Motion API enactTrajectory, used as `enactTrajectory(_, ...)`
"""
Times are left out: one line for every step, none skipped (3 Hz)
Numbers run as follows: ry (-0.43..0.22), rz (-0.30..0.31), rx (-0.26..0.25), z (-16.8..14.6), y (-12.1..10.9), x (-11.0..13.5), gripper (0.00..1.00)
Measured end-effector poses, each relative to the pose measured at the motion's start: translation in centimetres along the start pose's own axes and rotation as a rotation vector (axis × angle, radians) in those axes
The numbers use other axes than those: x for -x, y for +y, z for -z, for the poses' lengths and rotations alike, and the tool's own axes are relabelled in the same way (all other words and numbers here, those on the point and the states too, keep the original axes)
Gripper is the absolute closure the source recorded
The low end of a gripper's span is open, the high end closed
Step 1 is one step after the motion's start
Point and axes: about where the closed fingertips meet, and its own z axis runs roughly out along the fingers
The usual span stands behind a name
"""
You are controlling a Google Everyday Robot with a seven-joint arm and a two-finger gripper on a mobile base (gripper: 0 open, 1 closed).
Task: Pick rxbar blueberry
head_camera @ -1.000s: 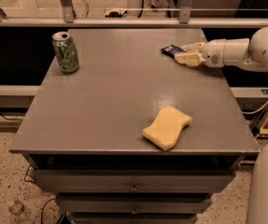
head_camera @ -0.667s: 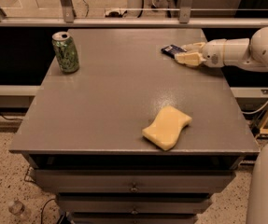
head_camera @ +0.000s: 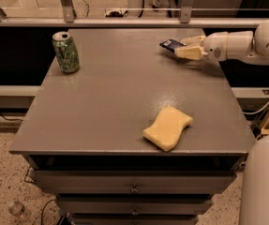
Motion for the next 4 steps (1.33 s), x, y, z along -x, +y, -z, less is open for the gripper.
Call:
enactTrajectory(0.009,0.059,0.03,1.4,0.9,2.7,1.0)
enactTrajectory(0.043,0.134,0.025,4.0,2.1,6.0,1.0)
enactTrajectory(0.079,0.179,0.006,5.5,3.5,8.2,1.0)
enactTrajectory(0.096,0.224,-0.036,7.2,5.4,10.4,1.0)
